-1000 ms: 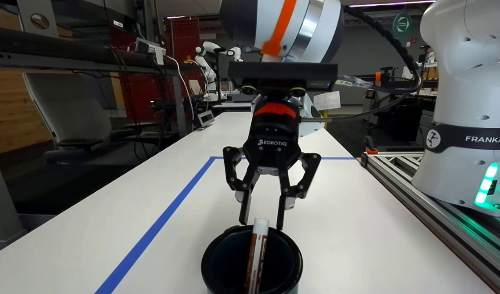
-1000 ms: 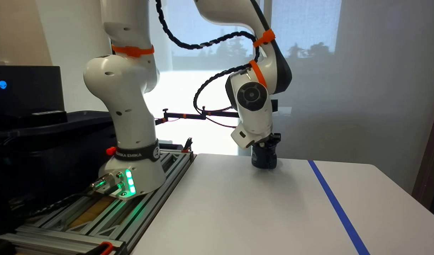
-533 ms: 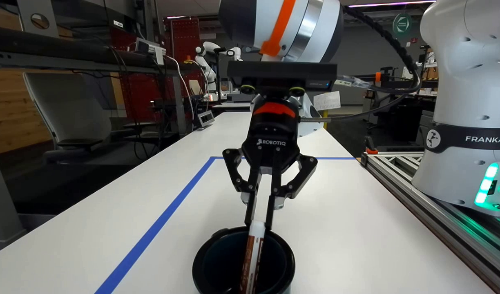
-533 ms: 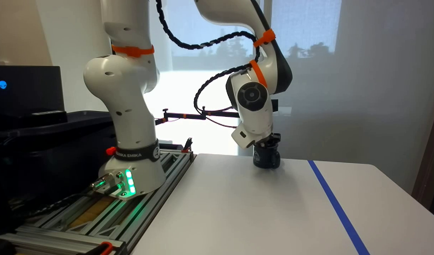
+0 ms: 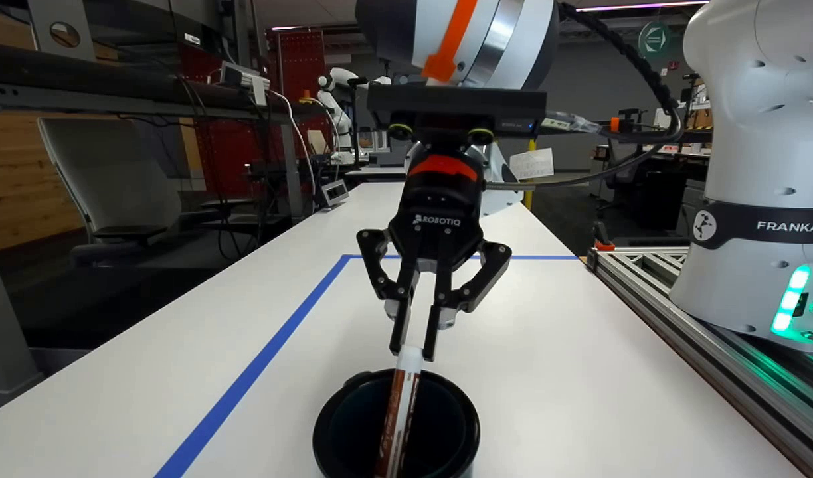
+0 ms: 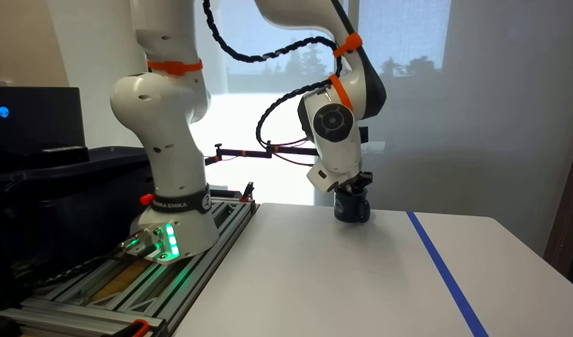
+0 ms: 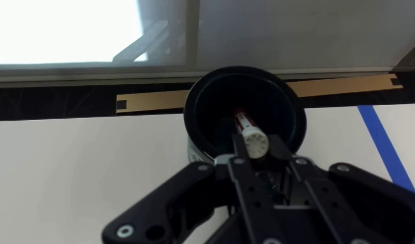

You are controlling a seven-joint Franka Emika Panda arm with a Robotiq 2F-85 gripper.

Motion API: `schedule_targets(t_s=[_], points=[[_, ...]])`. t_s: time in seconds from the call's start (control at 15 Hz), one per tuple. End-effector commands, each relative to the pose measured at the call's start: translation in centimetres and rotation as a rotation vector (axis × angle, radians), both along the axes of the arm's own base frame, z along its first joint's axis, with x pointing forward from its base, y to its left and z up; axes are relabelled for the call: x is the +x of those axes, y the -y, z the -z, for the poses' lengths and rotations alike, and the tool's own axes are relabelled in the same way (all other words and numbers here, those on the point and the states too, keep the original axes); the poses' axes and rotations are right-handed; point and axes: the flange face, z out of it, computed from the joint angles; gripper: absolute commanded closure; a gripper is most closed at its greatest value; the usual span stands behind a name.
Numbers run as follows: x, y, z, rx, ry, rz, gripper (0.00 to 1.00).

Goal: Remove the marker from the cup and put it on the table

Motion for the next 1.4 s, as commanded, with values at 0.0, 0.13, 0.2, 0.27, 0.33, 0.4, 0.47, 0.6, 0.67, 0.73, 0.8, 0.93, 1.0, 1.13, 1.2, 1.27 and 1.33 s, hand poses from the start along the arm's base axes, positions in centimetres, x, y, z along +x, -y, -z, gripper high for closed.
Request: schedule_targets(t_s=[0.0, 0.13, 0.2, 0.27, 0.33, 0.4, 0.47, 0.6, 0.67, 0.73, 0.8, 0.93, 1.0, 1.13, 1.2, 1.27, 1.33], points=[[-1.4, -0.1, -2.8, 0.032, 0.036, 0.006, 0.95], [-1.8, 0.4, -4.0, 0.034, 0.057, 0.011, 0.95], [-2.0, 0.9, -4.9, 0.032, 0.071, 0.020, 0.95], [-2.3, 1.5, -5.7, 0.031, 0.088, 0.032, 0.95], [0.2, 1.6, -6.3, 0.028, 0.106, 0.045, 0.95], [0.4, 2.3, -7.3, 0.026, 0.129, 0.058, 0.95], [0.8, 3.3, -8.4, 0.022, 0.157, 0.077, 0.95], [-1.5, 5.5, -9.8, 0.017, 0.201, 0.123, 0.95], [-0.5, 6.5, -10.0, 0.016, 0.212, 0.144, 0.95], [1.4, 7.6, -10.3, 0.011, 0.219, 0.163, 0.95], [1.2, 8.7, -10.5, 0.011, 0.230, 0.182, 0.95], [1.4, 10.7, -10.2, 0.006, 0.235, 0.214, 0.95], [1.3, 11.7, -9.6, -0.001, 0.235, 0.228, 0.95], [0.9, 13.2, -8.2, -0.010, 0.227, 0.253, 0.95], [0.6, 13.7, -7.2, -0.012, 0.216, 0.259, 0.95], [0.3, 14.1, -6.1, -0.021, 0.202, 0.257, 0.95], [0.0, 14.3, -5.1, -0.018, 0.185, 0.256, 0.95]])
